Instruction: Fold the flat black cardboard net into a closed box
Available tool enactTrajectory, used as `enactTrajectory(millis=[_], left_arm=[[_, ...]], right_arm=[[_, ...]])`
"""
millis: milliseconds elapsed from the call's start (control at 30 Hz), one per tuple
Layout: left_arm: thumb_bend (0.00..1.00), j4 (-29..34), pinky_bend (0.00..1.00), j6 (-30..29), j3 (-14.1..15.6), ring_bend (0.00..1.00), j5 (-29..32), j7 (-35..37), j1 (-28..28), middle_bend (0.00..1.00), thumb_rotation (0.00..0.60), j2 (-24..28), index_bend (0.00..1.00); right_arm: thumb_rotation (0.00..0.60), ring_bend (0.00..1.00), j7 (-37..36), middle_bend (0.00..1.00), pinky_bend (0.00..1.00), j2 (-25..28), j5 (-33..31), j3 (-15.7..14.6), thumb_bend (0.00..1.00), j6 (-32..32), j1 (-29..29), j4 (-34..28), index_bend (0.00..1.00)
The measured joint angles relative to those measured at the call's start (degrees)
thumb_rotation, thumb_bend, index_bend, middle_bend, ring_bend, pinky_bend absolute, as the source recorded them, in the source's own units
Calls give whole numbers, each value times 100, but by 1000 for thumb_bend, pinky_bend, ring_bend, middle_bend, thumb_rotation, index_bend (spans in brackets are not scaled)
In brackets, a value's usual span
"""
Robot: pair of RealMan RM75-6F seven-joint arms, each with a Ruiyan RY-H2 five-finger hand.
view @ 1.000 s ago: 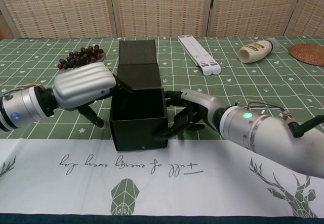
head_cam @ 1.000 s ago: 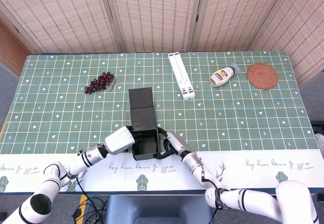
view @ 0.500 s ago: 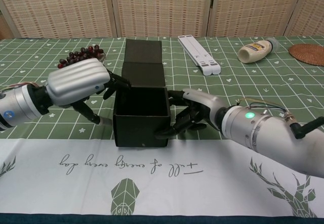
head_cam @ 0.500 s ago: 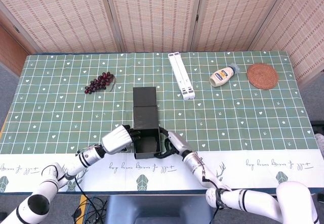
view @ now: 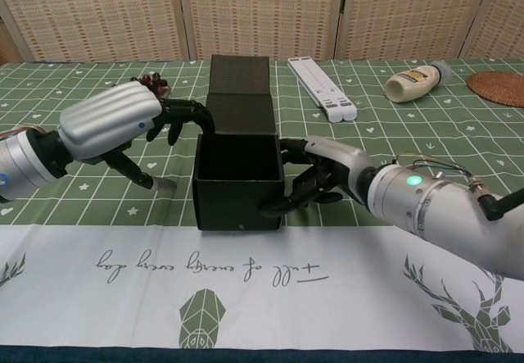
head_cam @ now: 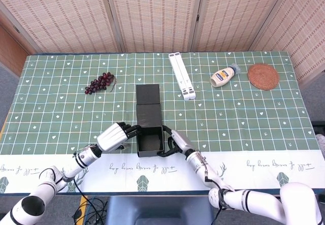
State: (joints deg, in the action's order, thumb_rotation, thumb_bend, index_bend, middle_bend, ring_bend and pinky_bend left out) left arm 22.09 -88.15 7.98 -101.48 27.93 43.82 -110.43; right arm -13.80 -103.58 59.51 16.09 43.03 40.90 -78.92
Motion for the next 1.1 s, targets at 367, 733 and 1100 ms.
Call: enactTrajectory(millis=[367, 733, 1100], left_arm=[[74, 988, 618, -2, -211, 489, 222, -290, -142, 193, 600, 508, 177], [74, 3126, 617, 329, -400, 495, 593, -453, -389, 141, 600, 1544, 129], [73, 3949, 617, 665, -556, 500, 799, -323, -608, 138, 600, 2042, 128]], right_arm=[[600, 747, 72, 355, 1000, -5, -96, 212, 588, 15, 142, 117, 247], [600, 698, 410, 110, 1000, -358, -295, 190, 418, -34, 377, 381, 3], [600, 590, 485, 0, 1000, -46, -273, -12, 23, 252, 63, -290, 0]])
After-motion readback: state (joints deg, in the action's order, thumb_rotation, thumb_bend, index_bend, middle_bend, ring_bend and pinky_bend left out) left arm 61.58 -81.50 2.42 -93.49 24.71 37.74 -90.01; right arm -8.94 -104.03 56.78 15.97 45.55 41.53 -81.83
